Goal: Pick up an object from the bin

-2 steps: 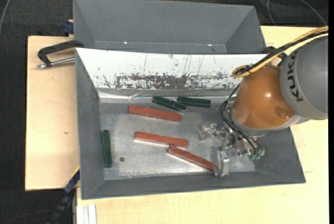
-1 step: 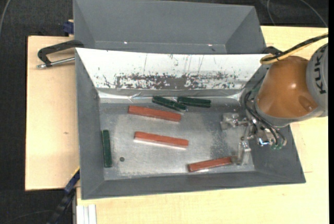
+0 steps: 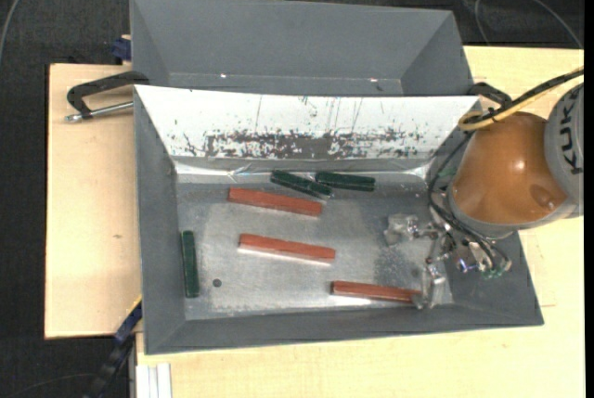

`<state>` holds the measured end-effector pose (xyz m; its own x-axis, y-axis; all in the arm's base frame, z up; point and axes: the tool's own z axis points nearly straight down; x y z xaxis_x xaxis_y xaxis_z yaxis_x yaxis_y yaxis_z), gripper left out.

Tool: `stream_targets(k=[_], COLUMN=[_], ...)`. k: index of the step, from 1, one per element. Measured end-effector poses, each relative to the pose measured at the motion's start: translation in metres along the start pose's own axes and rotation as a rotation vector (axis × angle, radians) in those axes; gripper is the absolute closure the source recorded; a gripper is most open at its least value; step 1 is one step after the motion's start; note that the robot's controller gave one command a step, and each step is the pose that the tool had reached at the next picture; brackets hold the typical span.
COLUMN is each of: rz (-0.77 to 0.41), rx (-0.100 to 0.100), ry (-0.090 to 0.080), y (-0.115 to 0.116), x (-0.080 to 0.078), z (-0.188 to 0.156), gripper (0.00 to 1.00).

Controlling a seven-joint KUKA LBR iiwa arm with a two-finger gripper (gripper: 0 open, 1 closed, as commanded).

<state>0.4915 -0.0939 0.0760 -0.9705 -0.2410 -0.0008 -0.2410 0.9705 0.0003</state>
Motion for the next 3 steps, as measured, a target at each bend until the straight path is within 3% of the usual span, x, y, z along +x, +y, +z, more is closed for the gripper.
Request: stream_targets(k=[1,2,3], rz=[0.203,0.176,0.181], rx=[0.000,-0.004,0.000], ry=[-0.006,0.007,-0.004], y=[0.042,0.090,0.086], x=[-0.013,-0.023,-0.025], z=[-0.062,0.009,0.004], gripper=[0.00,0.00,1.00])
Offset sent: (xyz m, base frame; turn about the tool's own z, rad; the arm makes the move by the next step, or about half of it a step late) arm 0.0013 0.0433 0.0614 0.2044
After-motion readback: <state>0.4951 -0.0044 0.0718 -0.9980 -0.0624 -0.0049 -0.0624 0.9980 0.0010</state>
